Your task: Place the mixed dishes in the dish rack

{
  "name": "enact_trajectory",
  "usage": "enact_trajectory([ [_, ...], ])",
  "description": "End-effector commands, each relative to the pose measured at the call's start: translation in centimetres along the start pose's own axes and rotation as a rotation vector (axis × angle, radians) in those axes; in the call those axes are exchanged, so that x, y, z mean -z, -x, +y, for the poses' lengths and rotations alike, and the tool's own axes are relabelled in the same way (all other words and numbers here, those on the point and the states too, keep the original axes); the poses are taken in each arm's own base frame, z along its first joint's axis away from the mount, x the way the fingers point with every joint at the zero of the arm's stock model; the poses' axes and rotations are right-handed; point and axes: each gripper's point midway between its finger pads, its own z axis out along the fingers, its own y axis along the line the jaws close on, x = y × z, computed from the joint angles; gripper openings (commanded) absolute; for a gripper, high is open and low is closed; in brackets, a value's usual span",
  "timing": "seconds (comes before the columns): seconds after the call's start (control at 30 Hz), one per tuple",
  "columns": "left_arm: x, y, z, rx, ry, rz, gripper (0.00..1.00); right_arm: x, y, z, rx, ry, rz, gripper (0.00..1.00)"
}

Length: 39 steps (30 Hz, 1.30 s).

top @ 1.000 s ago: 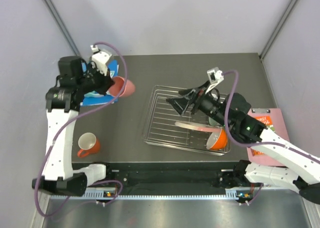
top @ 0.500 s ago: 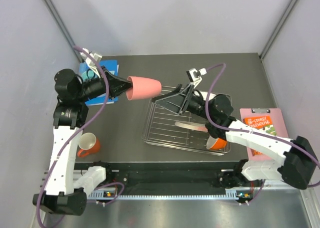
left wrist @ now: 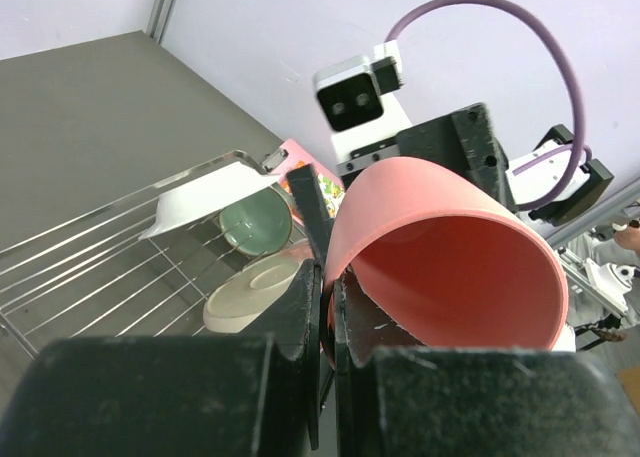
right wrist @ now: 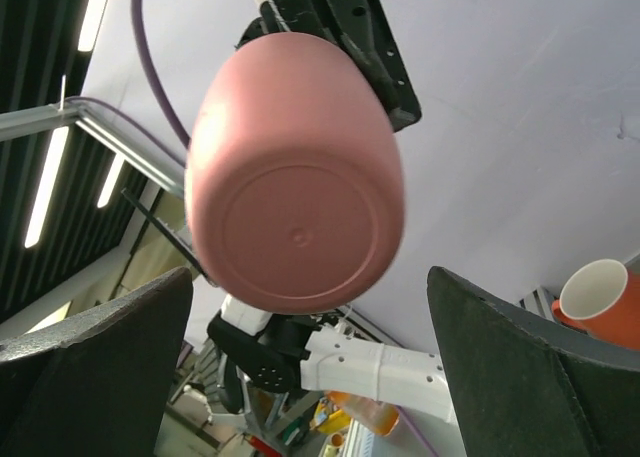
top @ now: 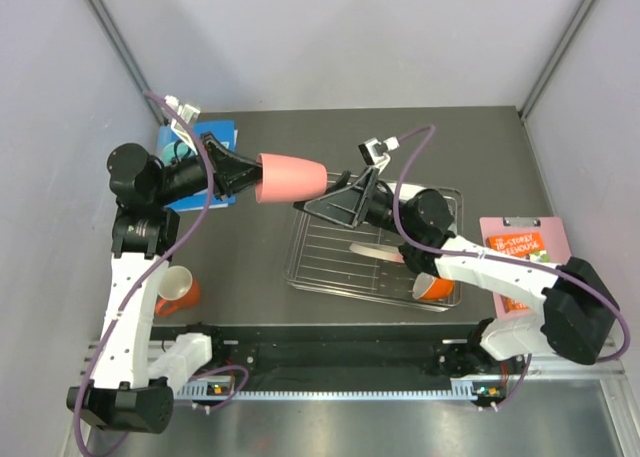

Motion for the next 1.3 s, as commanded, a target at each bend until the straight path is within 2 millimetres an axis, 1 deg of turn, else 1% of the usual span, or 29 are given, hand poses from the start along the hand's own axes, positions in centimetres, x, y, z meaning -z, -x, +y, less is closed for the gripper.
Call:
enact_trajectory([
  [0.0, 0.2, 0.4, -1.4, -0.058, -0.041, -0.01, 0.0, -1.0, 1.2, 2.7, 0.048, 0.096, -0.02, 1.0],
  [0.13, 0.4, -0.6, -1.2, -0.025, -0.037, -0.003, 0.0, -1.5, 1.7, 2.3, 0.06, 0.088, -0.034, 1.0],
  [0.27, 0.6, -1.8, -0.7, -0.004, -0.03, 0.005, 0.0, -2.2, 2.2, 2.9, 0.05, 0.128, -0.051, 1.0],
  [0.4, 0.7, -2.1, -0.6, -0.01, -0.026, 0.001, 0.0, -2.7, 2.4, 3.0, 0.04, 0.141, -0.054, 1.0],
  [0.53, 0.6, -2.1, -0.2, -0.008, -0.018, -0.002, 0.0, -3.0, 2.0, 3.0, 0.025, 0.156, -0.048, 1.0],
  [0.57, 0.6, -2.1, -0.1, -0.011, -0.017, -0.001, 0.0, -3.0, 1.8, 3.0, 0.022, 0.156, -0.041, 0.98],
  [0.63, 0.6, -2.2, -0.2, -0.017, -0.02, 0.0, 0.0, -3.1, 1.7, 2.8, 0.022, 0.152, -0.036, 0.91],
  [0.67, 0.6, -2.3, -0.1, -0.017, -0.019, 0.001, 0.0, -3.1, 1.6, 2.7, 0.019, 0.149, -0.033, 0.85],
  [0.73, 0.7, -2.4, -0.1, -0.016, -0.016, 0.0, 0.0, -3.1, 1.5, 2.4, 0.018, 0.144, -0.026, 0.78],
  [0.77, 0.7, -2.6, 0.1, -0.011, -0.013, 0.002, 0.0, -3.2, 1.5, 2.5, 0.017, 0.146, -0.023, 0.69],
  [0.8, 0.7, -2.8, 0.1, -0.007, -0.009, 0.004, 0.0, -3.2, 1.4, 2.4, 0.02, 0.144, -0.018, 0.63],
  [0.83, 0.8, -2.9, 0.2, -0.011, -0.004, 0.004, 0.0, -3.3, 1.3, 2.4, 0.019, 0.138, -0.01, 0.56],
  [0.87, 0.8, -2.9, 0.2, -0.039, -0.001, 0.007, 0.11, -3.4, 1.3, 2.4, 0.021, 0.134, -0.005, 0.36],
  [0.9, 1.0, -3.6, 0.7, -0.003, 0.028, 0.031, 0.25, -3.4, 1.1, 2.4, 0.039, 0.129, 0.011, 0.26],
  [0.93, 1.2, -3.7, 0.8, -0.013, 0.044, 0.041, 0.38, -3.4, 1.0, 1.9, 0.04, 0.092, 0.028, 0.17],
  [0.97, 1.4, -3.0, 0.8, -0.084, 0.085, 0.031, 0.47, -3.5, 1.2, 2.0, 0.058, 0.078, 0.035, 0.03],
  [1.0, 1.8, -3.7, 1.2, -0.057, 0.128, 0.057, 0.6, -3.6, 1.2, 1.7, 0.121, 0.053, 0.056, 0.0],
  [1.03, 2.1, -3.6, 1.4, -0.077, 0.163, 0.062, 0.63, -3.5, 1.2, 1.0, 0.131, -0.034, 0.086, 0.0],
  [1.07, 2.5, -2.4, 1.4, -0.175, 0.215, 0.042, 0.67, -3.3, 1.4, 0.6, 0.172, -0.08, 0.099, 0.0],
  [1.1, 2.9, -2.0, 1.6, -0.201, 0.253, 0.041, 0.76, -3.1, 1.8, -0.3, 0.283, -0.135, 0.107, 0.0],
  [1.13, 3.4, -1.8, 1.1, -0.237, 0.281, 0.058, 0.87, -2.4, 1.9, -1.0, 0.296, -0.231, 0.139, 0.0],
  [1.17, 3.8, -1.2, 1.8, -0.249, 0.34, 0.054, 0.92, -1.9, 2.3, -1.6, 0.34, -0.284, 0.147, 0.0],
  [1.2, 4.1, -1.0, 1.9, -0.251, 0.372, 0.06, 0.99, -1.3, 3.0, -2.5, 0.409, -0.336, 0.147, 0.0],
  [1.23, 4.5, -0.8, 1.5, -0.261, 0.393, 0.067, 0.99, -0.2, 3.3, -3.0, 0.424, -0.412, 0.165, 0.0],
  [1.27, 4.9, -0.3, 2.3, -0.288, 0.442, 0.067, 0.99, 0.8, 4.4, -4.1, 0.498, -0.488, 0.156, 0.0],
])
